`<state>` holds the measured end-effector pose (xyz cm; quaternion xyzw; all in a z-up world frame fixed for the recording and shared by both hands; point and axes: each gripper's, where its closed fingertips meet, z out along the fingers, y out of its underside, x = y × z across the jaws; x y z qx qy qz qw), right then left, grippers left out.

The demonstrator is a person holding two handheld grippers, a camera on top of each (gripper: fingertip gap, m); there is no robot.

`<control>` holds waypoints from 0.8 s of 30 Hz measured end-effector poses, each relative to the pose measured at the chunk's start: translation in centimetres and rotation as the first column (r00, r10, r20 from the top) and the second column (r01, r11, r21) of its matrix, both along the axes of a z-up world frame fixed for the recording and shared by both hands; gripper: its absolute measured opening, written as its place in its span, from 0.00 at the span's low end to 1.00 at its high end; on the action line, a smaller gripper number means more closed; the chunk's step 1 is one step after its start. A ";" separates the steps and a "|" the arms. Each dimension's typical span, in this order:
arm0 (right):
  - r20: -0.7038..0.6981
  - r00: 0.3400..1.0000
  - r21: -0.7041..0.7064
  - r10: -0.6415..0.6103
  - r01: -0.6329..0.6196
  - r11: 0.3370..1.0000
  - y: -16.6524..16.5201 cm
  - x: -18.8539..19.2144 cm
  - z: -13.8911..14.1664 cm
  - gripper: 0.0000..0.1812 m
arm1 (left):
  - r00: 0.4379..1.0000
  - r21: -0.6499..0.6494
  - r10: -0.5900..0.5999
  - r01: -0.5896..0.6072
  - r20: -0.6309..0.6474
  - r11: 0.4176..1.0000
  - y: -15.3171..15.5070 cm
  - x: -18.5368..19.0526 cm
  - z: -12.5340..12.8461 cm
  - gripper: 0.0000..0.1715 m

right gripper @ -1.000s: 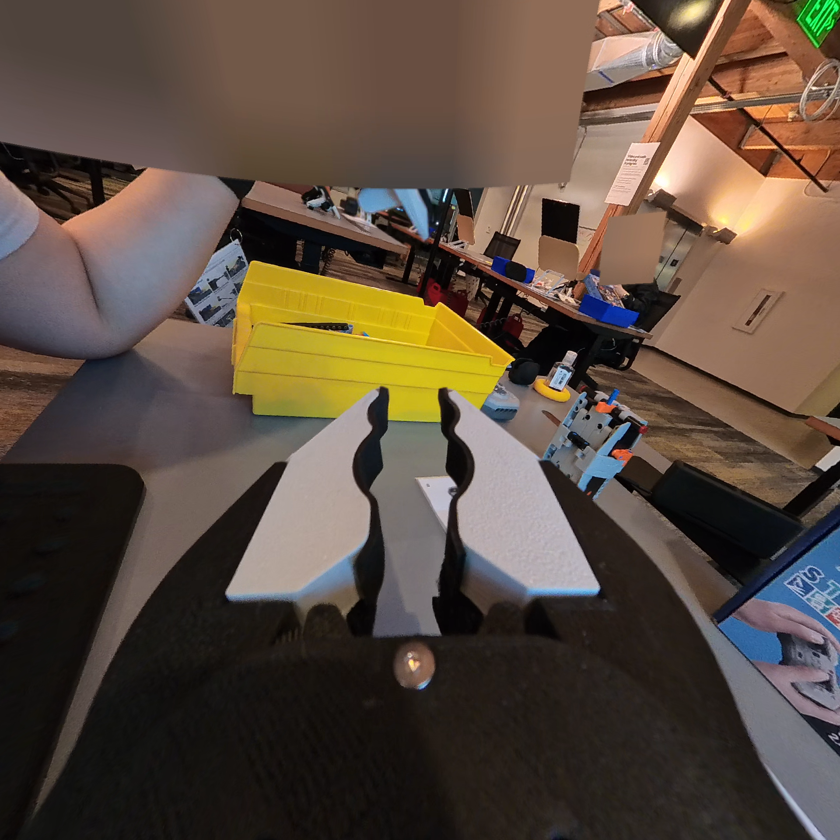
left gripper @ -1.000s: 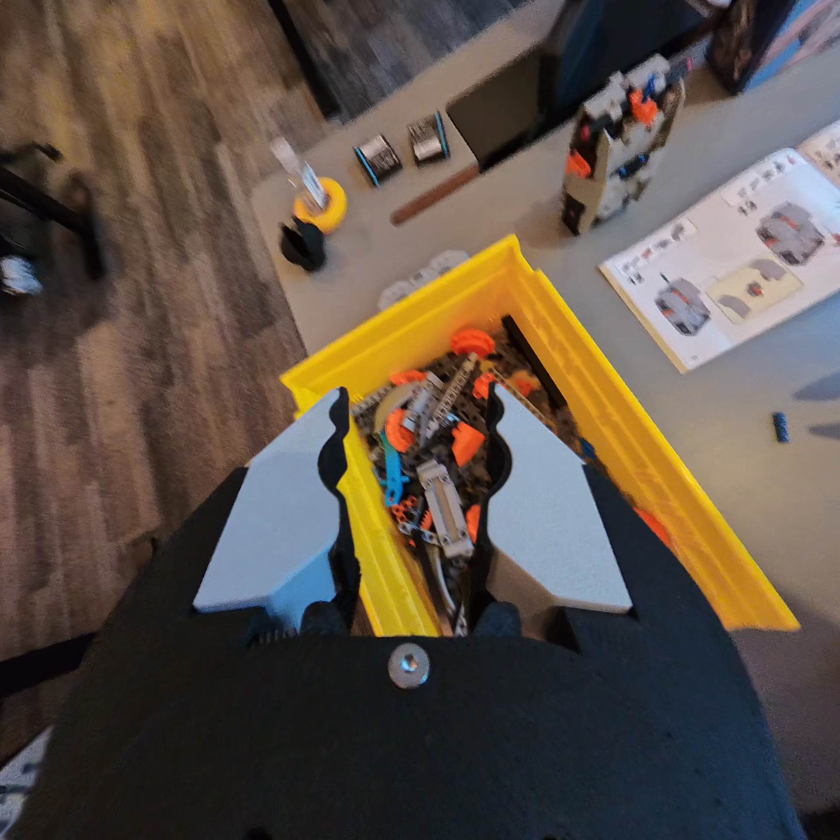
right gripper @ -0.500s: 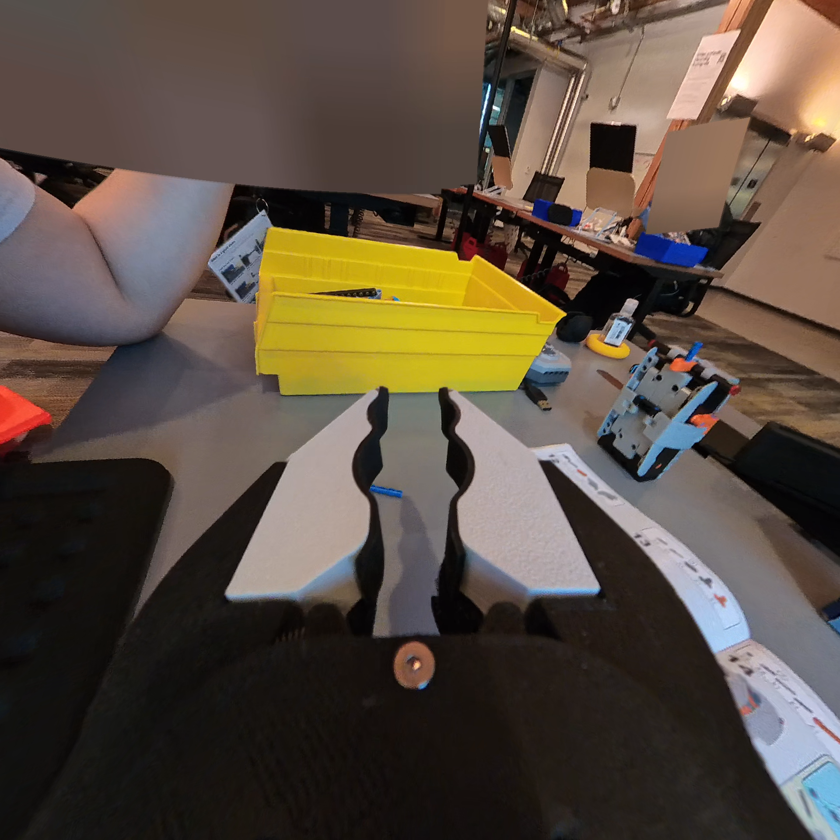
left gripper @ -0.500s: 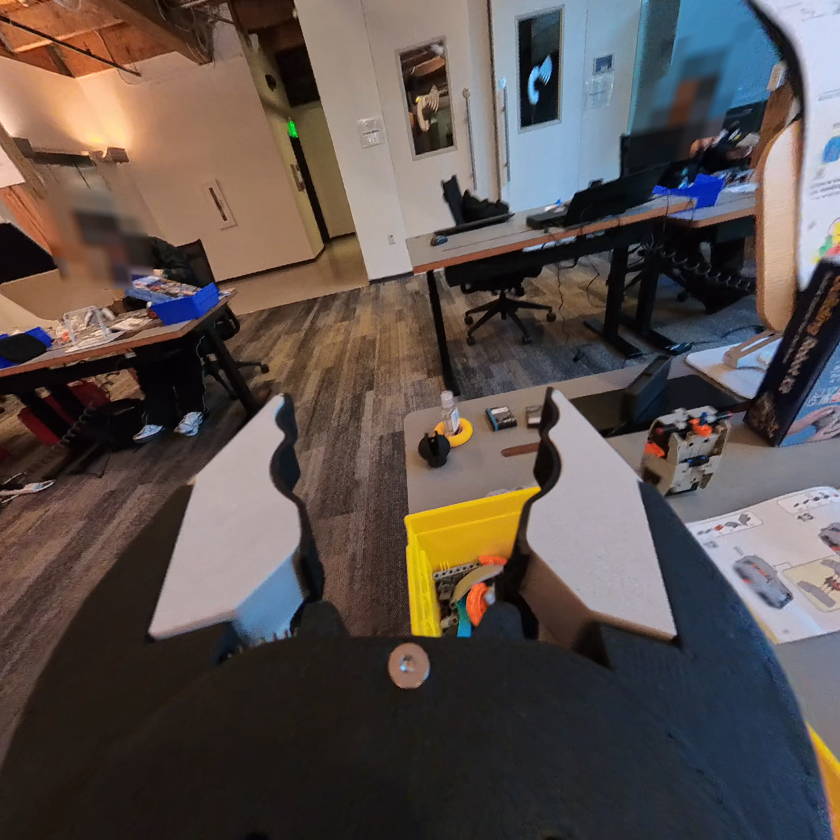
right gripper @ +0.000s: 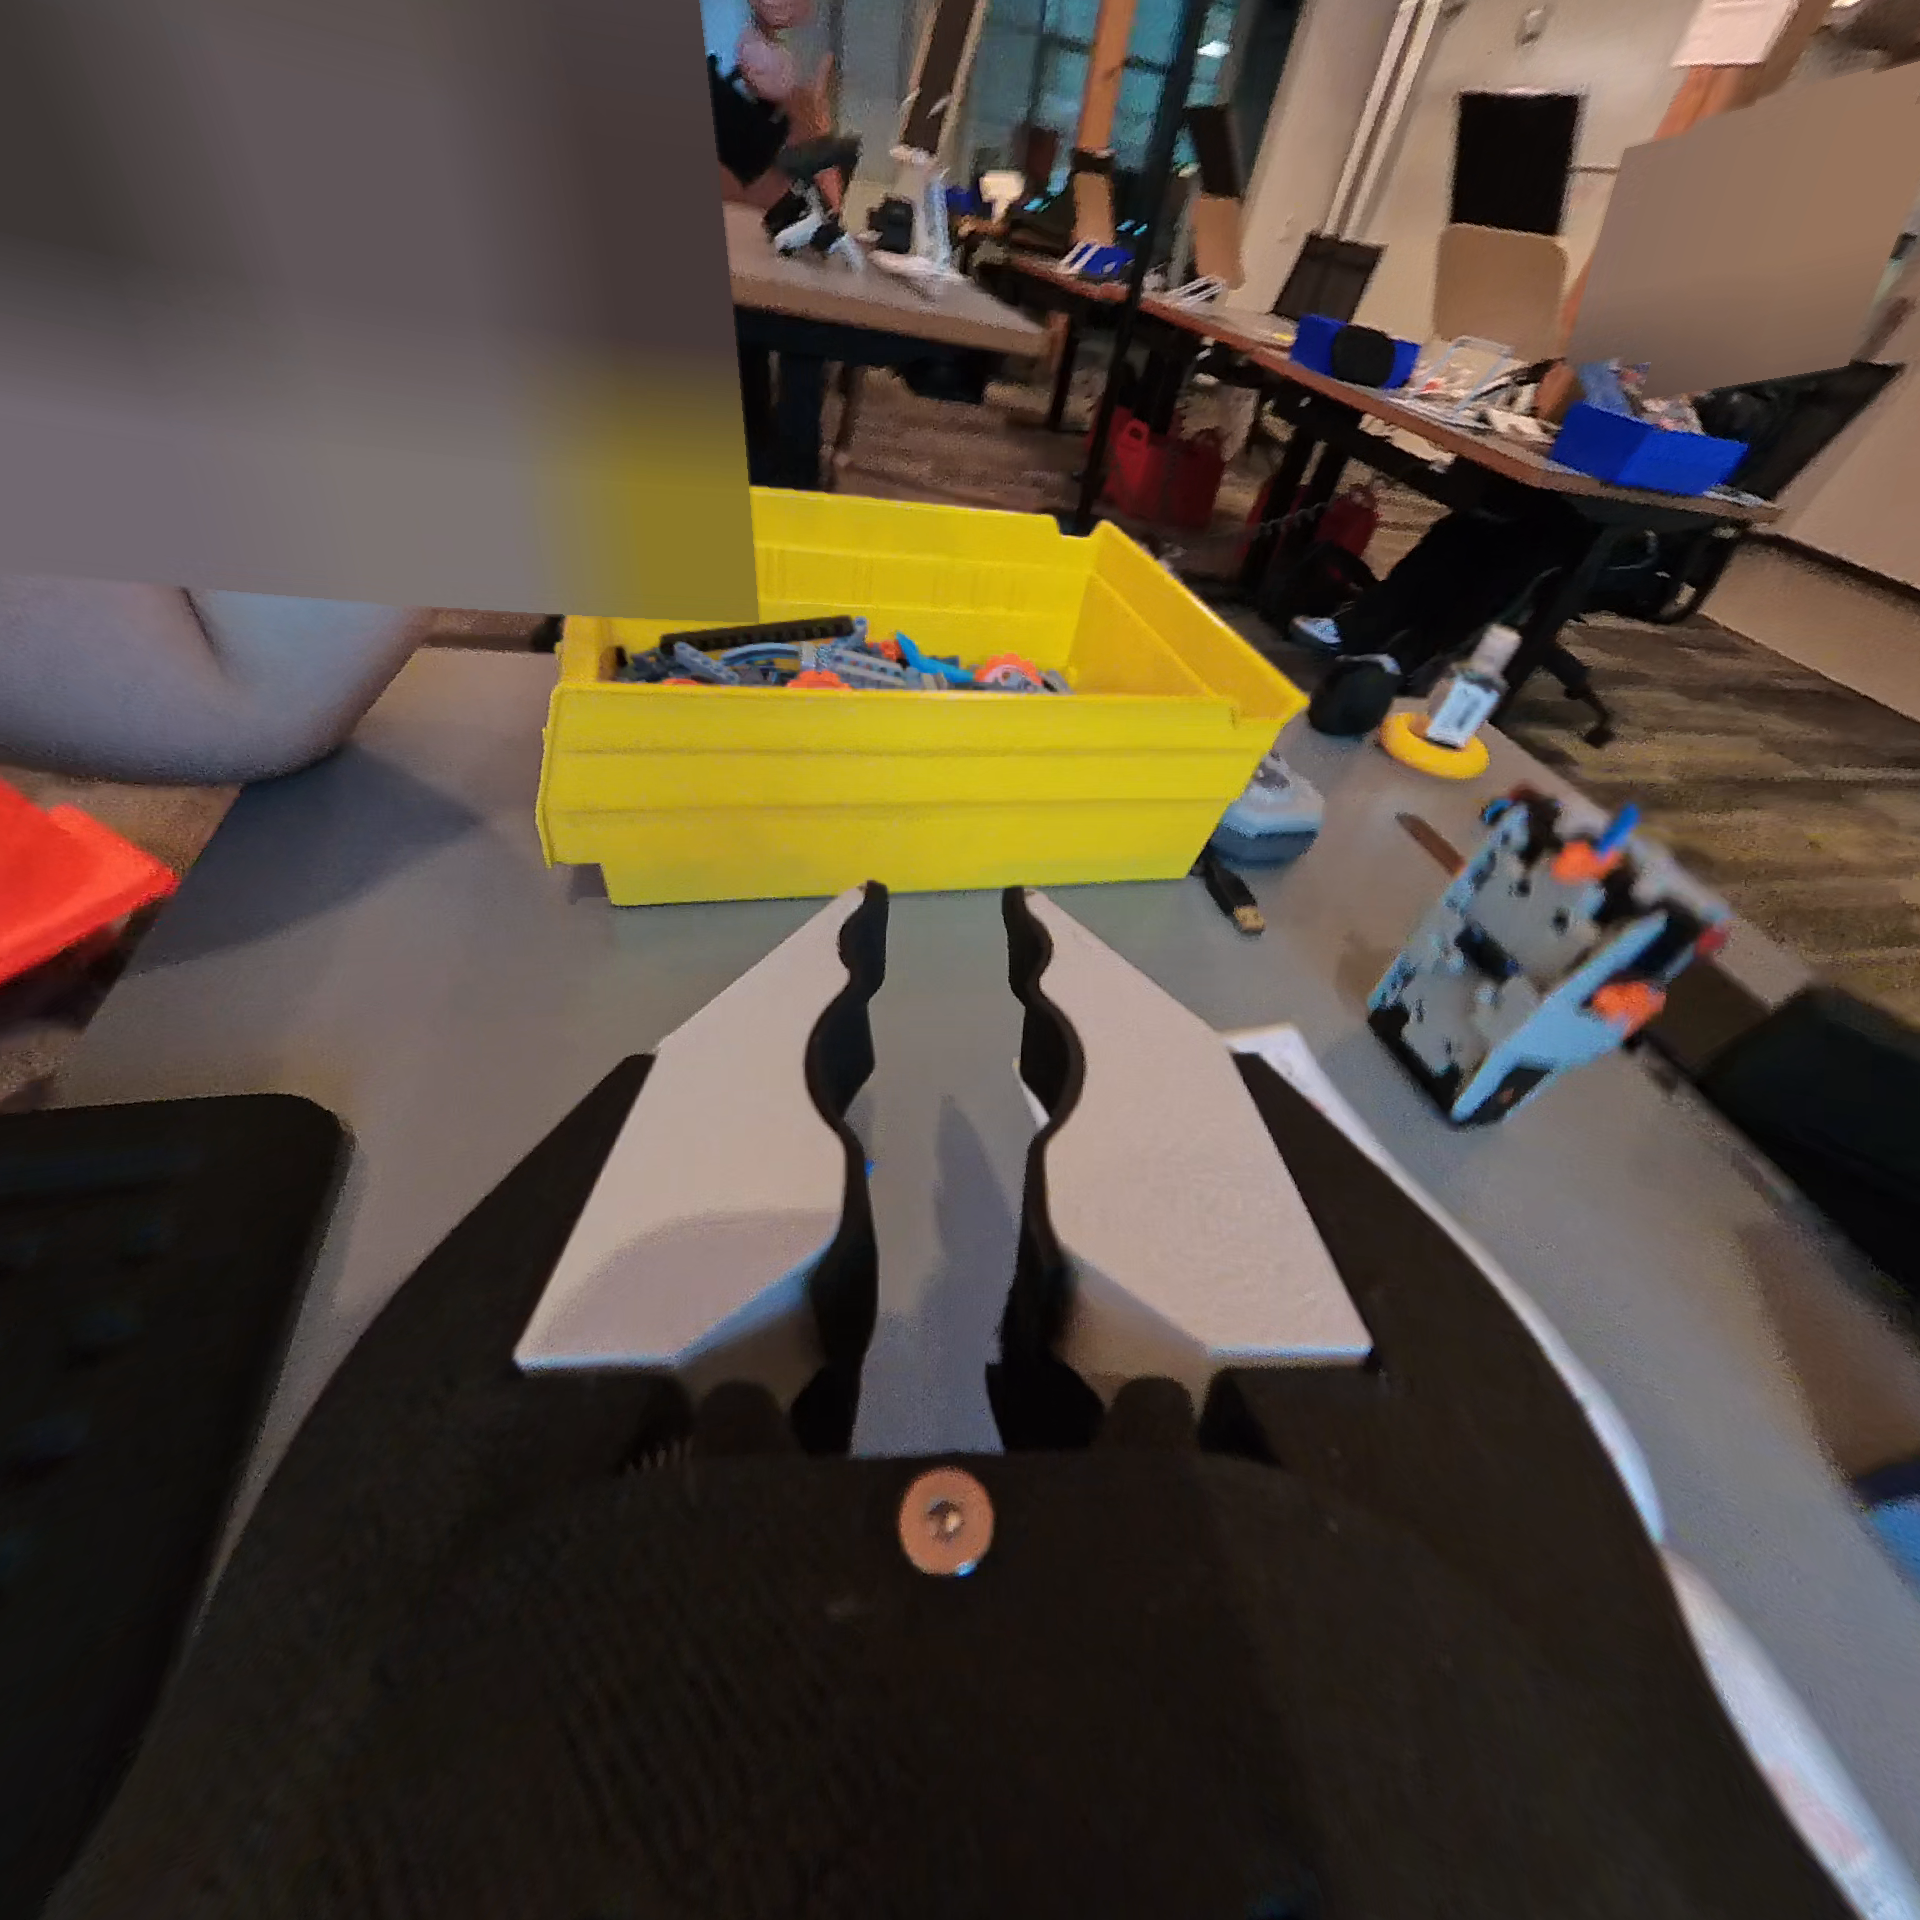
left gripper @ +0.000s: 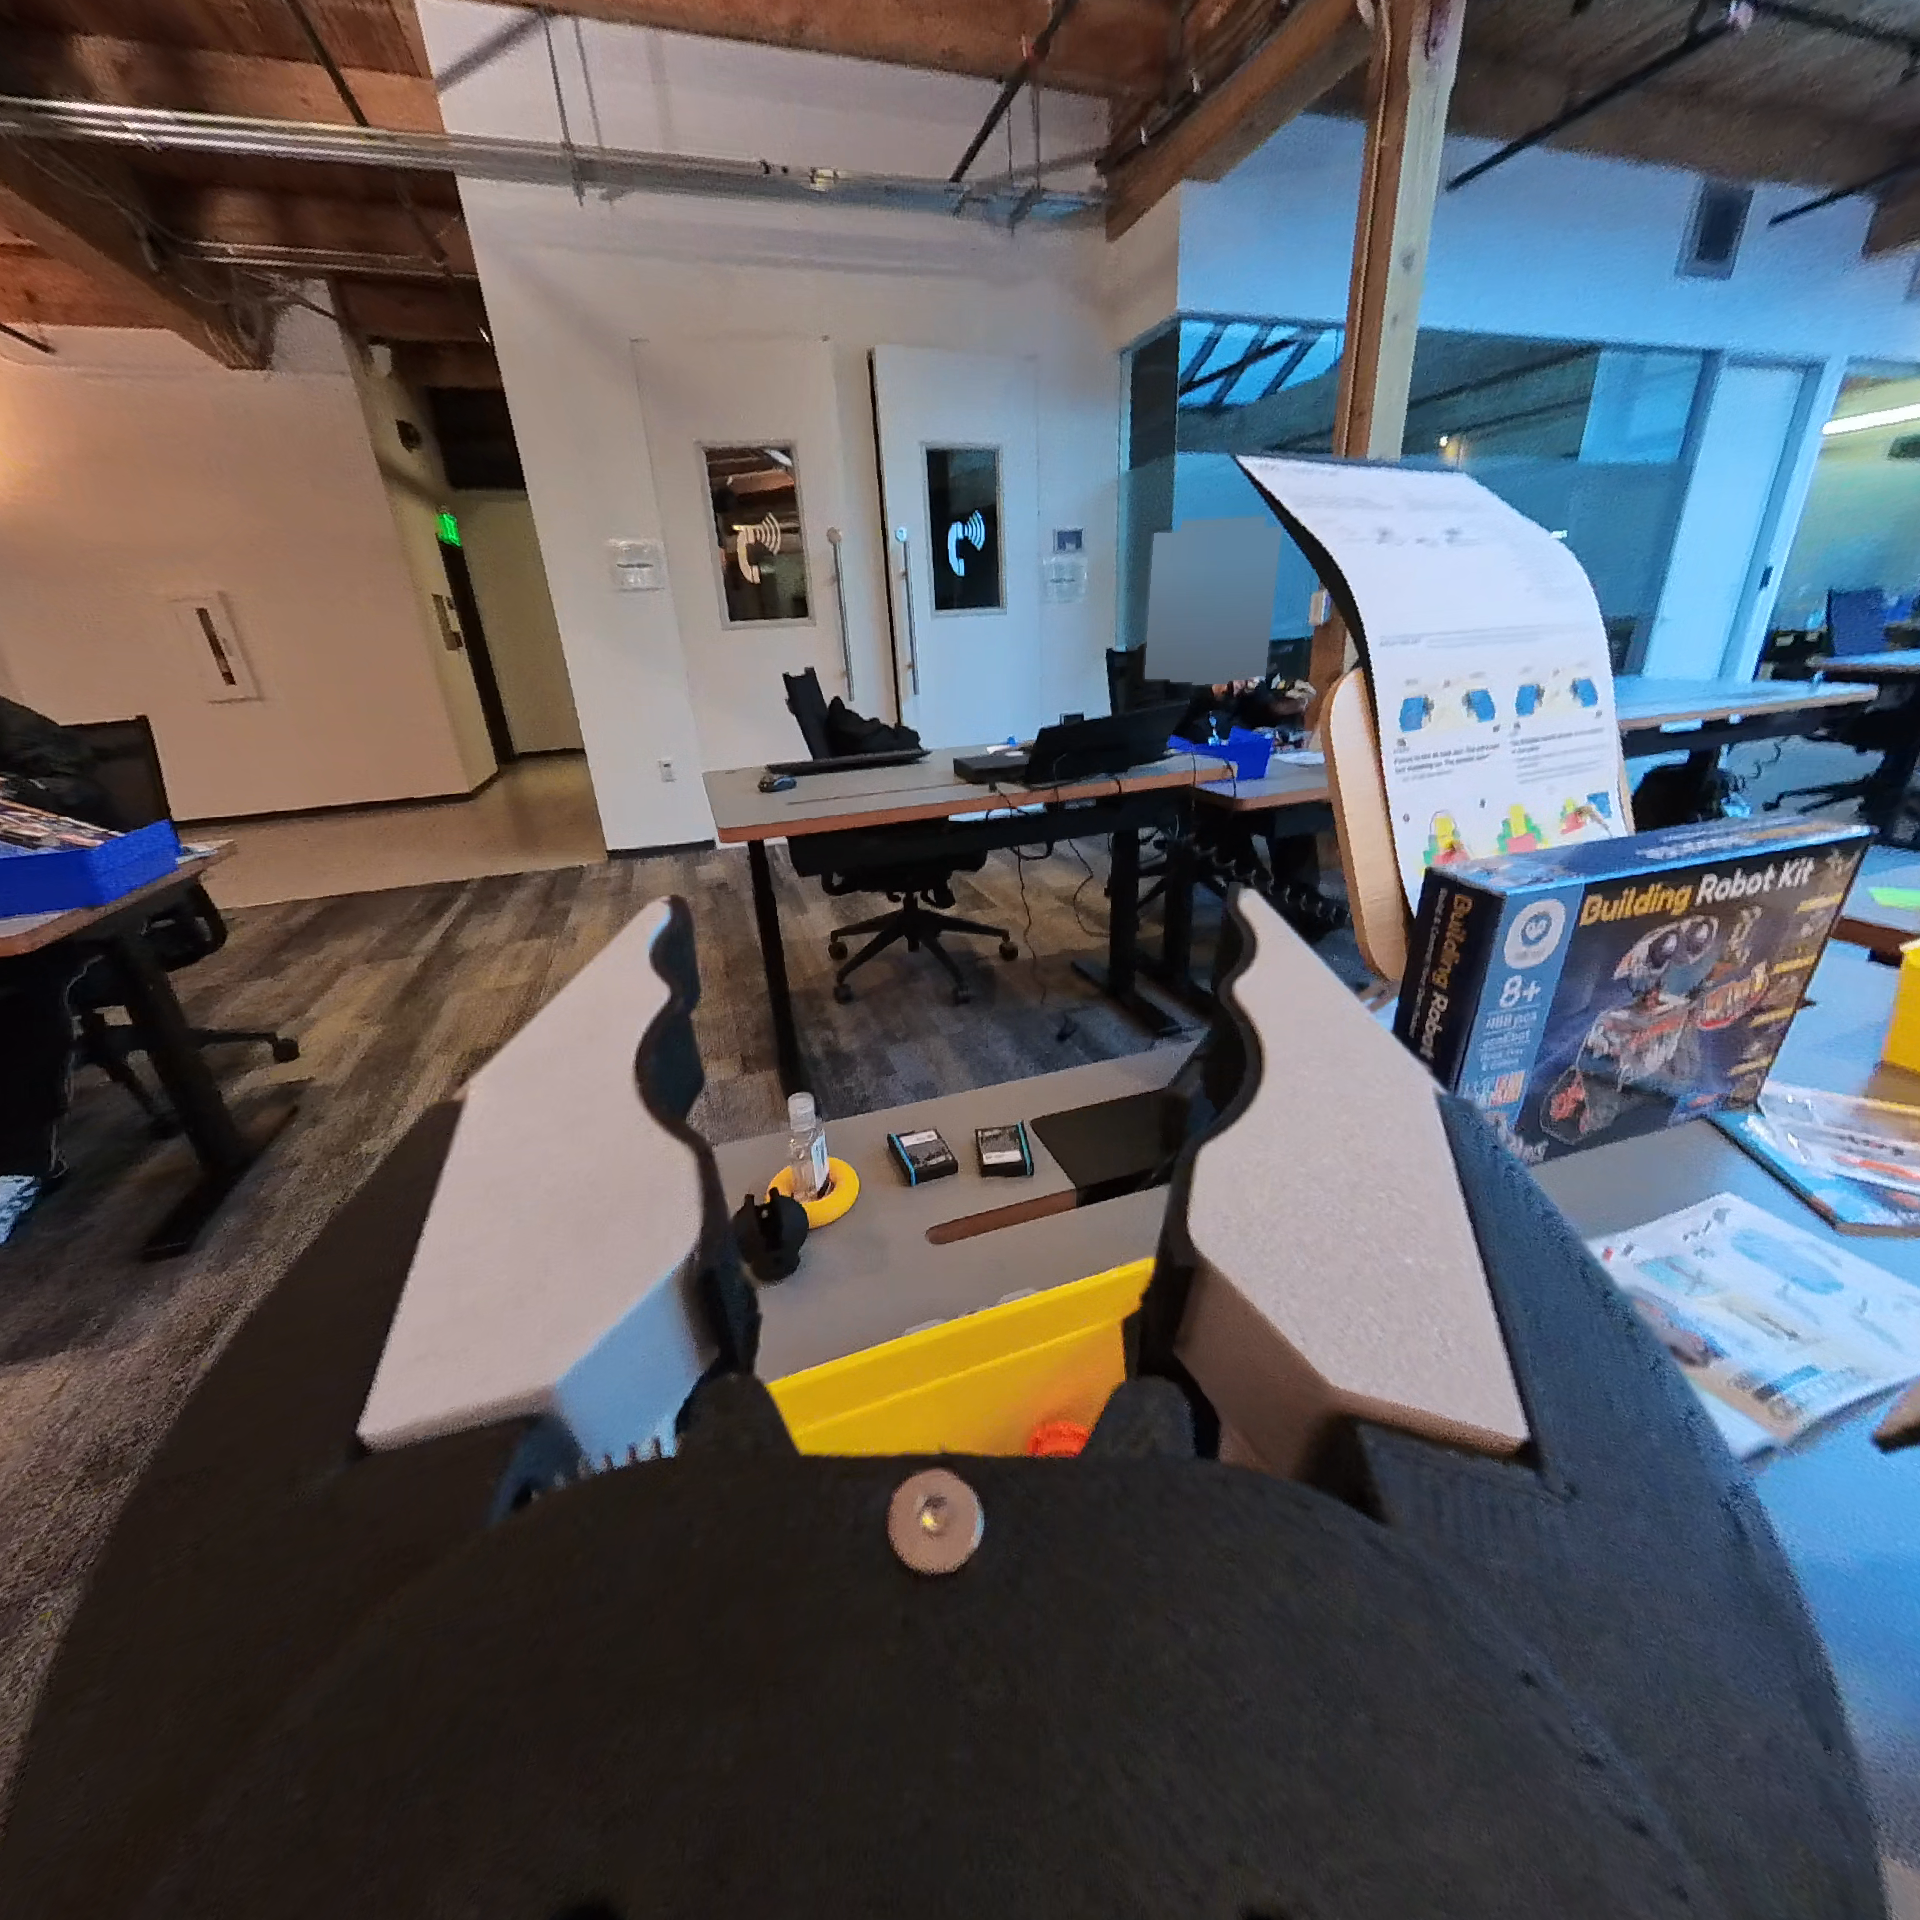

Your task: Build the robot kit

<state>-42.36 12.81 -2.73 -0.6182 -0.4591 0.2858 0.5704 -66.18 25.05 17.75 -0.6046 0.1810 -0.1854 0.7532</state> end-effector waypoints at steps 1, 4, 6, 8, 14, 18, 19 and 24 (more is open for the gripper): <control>0.047 0.998 0.018 0.033 -0.034 0.999 0.6 -0.7 1.1 0.12 | 1.000 0.009 -0.002 0.002 0.014 1.000 -0.2 0.0 0.2 0.56; 0.184 0.973 0.062 0.143 -0.157 0.986 2.7 -3.8 5.7 0.12 | 1.000 -0.005 -0.010 0.010 0.021 1.000 -0.6 0.0 0.3 0.55; 0.267 0.937 0.038 0.226 -0.244 0.969 4.0 -6.7 8.5 0.12 | 1.000 -0.017 0.016 -0.016 0.011 1.000 -0.7 -0.3 0.3 0.54; 0.376 0.874 0.002 0.307 -0.332 0.943 5.3 -9.5 9.5 0.12 | 0.999 -0.029 0.046 -0.046 -0.005 0.999 -0.7 -0.6 0.2 0.53; 0.603 0.671 -0.158 0.430 -0.428 0.890 8.2 -14.9 5.4 0.12 | 0.980 -0.069 0.193 -0.196 -0.041 0.978 -0.4 -3.0 -0.3 0.51; 0.644 0.568 -0.185 0.513 -0.535 0.824 7.1 -17.2 2.3 0.12 | 0.970 -0.092 0.241 -0.241 -0.009 0.966 -0.4 -5.1 -0.4 0.51; 0.658 0.543 -0.178 0.522 -0.562 0.808 6.8 -17.7 1.6 0.12 | 0.968 -0.099 0.249 -0.248 0.000 0.964 -0.3 -5.6 -0.4 0.51; 0.634 0.443 -0.237 0.634 -0.669 0.704 3.6 -19.9 -0.8 0.12 | 0.961 -0.168 0.274 -0.277 -0.037 0.946 -0.3 -7.4 -1.6 0.47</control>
